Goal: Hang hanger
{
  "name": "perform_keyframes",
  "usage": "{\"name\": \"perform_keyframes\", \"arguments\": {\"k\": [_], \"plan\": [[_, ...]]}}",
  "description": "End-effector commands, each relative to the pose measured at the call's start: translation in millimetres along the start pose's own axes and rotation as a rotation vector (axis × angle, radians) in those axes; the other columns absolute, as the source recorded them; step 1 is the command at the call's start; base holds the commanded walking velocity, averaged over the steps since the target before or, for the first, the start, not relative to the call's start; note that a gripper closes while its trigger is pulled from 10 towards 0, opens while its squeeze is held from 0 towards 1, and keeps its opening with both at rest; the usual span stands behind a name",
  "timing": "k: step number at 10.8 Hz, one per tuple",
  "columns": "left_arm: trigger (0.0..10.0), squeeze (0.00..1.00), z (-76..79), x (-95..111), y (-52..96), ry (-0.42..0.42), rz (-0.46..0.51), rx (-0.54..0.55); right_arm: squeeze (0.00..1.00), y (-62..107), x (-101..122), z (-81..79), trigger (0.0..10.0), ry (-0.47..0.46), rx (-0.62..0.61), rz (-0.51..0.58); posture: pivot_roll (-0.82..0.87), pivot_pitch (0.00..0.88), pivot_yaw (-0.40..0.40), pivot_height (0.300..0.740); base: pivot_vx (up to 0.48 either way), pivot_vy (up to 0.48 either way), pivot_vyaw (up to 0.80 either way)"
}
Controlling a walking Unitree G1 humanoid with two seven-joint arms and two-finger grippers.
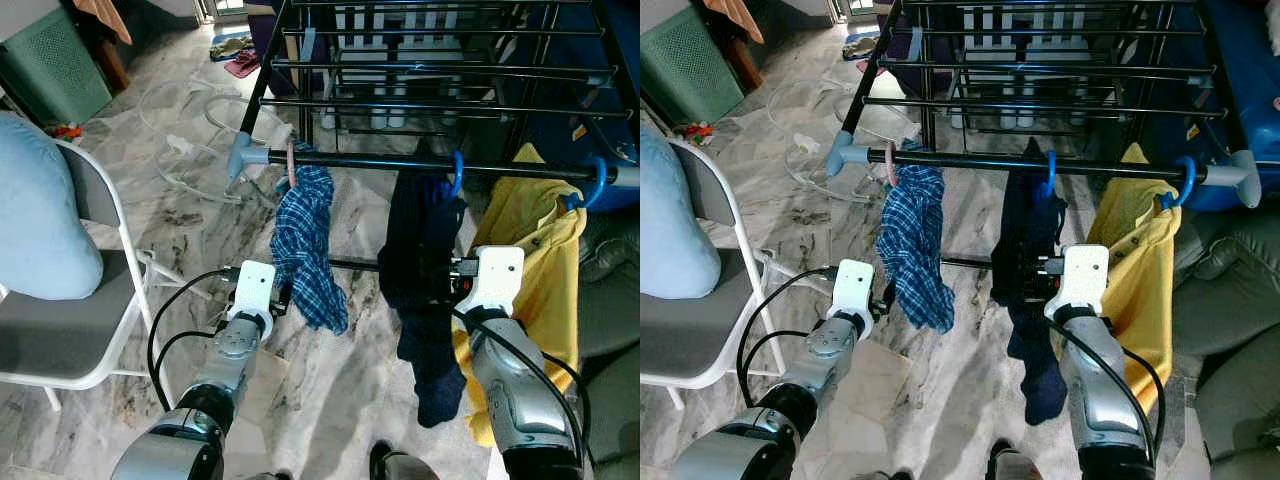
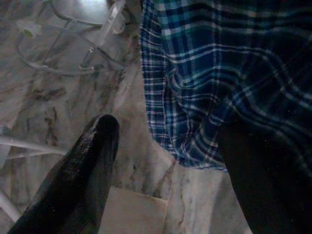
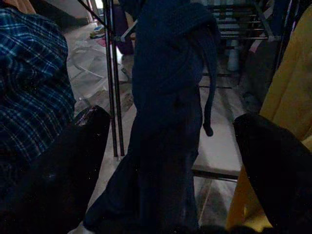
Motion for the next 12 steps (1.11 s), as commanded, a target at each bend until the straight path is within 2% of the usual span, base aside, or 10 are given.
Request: {"name": "perform_keyframes", "arguments": {"k": [1, 12], "plan": [[10.0, 0.0, -3.9, -5.2, 0.6, -0.014, -0.027, 0.017, 0.0, 2.4, 3.8, -2.6, 10.0, -0.005, 0.014, 0.014, -0.19, 0.125, 0.101, 0.74, -0.259, 0.0, 0.0], [10.0, 0.0, -4.9, -9.4, 1.4, -0.025, -0.043, 0.05, 0.0, 6.5, -4.7, -2.3, 10.0, 0.007, 0.036, -0.015, -0.2, 0.128, 0.089, 0.74, -0.343, 0.0, 0.0]]}}
Point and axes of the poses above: a point about 5 cm out from each wrist's last joint towards the gripper, its own y axis pointing back from the gripper into the wrist, its own x axis along the axis of the wrist's last joint, z = x × y, the point moved 4 cm from there along -y, pointing out of the wrist towards the gripper, and after that the axes turned 5 degrees about y, right-handed, at the moved point
